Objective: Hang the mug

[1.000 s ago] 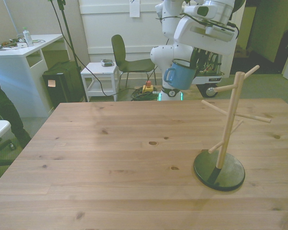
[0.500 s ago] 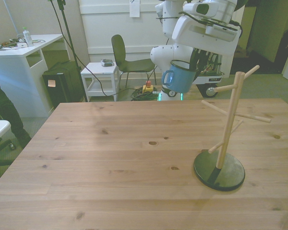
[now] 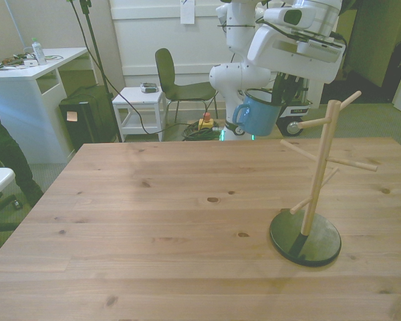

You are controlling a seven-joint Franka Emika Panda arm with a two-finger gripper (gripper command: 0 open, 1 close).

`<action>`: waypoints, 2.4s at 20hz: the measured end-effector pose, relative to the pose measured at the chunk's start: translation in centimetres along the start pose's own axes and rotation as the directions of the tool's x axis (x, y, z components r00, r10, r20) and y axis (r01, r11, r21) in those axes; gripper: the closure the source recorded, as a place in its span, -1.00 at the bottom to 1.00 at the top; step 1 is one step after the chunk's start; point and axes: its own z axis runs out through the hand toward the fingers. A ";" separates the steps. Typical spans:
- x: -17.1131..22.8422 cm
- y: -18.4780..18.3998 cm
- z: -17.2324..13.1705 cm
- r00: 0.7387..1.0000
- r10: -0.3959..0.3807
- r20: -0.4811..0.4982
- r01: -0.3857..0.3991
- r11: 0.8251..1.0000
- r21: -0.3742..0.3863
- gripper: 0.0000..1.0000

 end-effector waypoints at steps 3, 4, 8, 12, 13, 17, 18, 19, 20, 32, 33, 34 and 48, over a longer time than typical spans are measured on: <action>-0.3 -0.9 -0.3 1.000 -0.012 0.000 0.012 1.000 0.002 1.00; -0.3 -1.2 -0.4 1.000 -0.013 0.001 0.013 1.000 0.002 1.00; -0.3 -2.5 -0.1 1.000 -0.020 0.012 0.020 1.000 -0.004 1.00; -0.3 -3.8 0.3 0.999 -0.027 0.017 0.027 1.000 -0.007 1.00; -0.3 -4.0 0.3 0.999 -0.026 0.019 0.026 1.000 -0.009 1.00; -0.5 -5.1 0.5 0.999 -0.029 0.023 0.030 0.999 -0.014 1.00; -0.6 -5.4 0.5 0.999 -0.031 0.023 0.032 0.999 -0.015 1.00; -0.7 -5.6 0.5 0.999 -0.032 0.021 0.032 0.999 -0.016 1.00; -0.7 -5.8 0.5 0.999 -0.032 0.021 0.033 0.999 -0.017 1.00; -1.2 -7.9 1.0 0.999 -0.038 0.024 0.039 0.999 -0.027 1.00; -1.1 -8.0 0.9 0.999 -0.038 0.023 0.039 0.999 -0.028 1.00; -1.1 -8.2 0.8 0.999 -0.038 0.022 0.039 0.999 -0.028 1.00; 0.0 -11.4 1.6 0.998 -0.048 0.031 0.049 0.998 -0.038 1.00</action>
